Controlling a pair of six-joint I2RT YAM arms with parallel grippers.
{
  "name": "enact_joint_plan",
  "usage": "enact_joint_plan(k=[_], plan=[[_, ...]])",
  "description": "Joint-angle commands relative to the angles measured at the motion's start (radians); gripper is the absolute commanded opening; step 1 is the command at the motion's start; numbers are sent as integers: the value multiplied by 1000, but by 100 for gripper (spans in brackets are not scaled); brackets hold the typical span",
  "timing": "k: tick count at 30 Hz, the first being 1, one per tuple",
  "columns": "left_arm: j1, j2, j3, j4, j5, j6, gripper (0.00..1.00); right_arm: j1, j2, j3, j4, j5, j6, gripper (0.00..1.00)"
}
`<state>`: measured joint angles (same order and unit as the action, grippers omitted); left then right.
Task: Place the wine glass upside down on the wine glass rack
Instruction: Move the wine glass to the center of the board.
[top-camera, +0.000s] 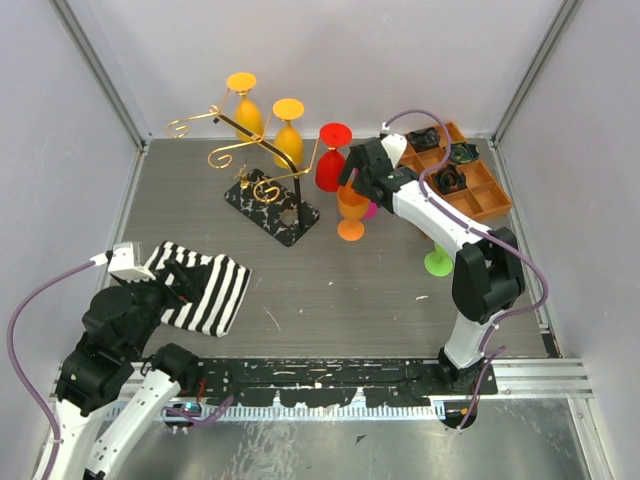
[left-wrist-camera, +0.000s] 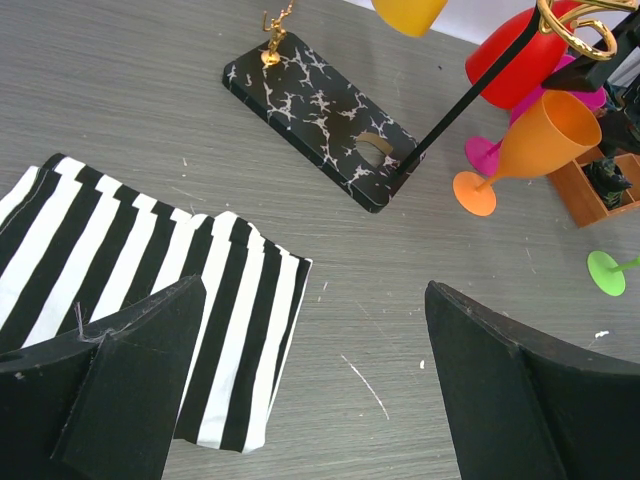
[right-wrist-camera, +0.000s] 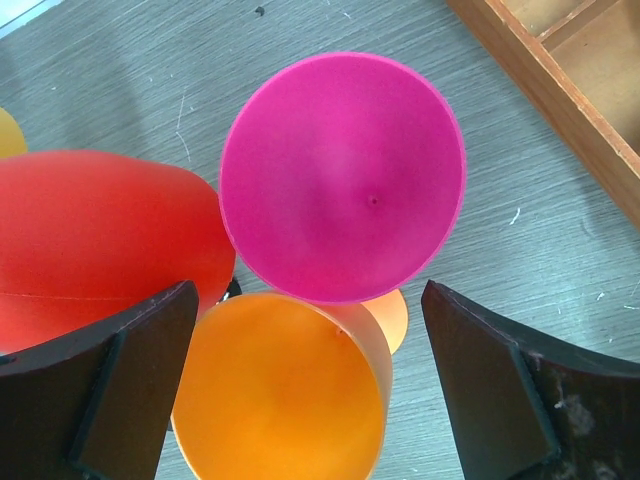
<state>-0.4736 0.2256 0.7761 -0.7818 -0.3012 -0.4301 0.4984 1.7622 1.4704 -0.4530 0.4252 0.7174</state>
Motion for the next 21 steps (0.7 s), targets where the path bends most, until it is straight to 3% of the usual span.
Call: enact_joint_plan(k=[1, 21], plan=[[2, 7, -11, 38, -1, 0, 98, 6, 3, 42, -23, 18, -4, 99], [2, 8, -13, 40, 2, 0, 98, 6, -116, -72, -69, -16, -30, 95]])
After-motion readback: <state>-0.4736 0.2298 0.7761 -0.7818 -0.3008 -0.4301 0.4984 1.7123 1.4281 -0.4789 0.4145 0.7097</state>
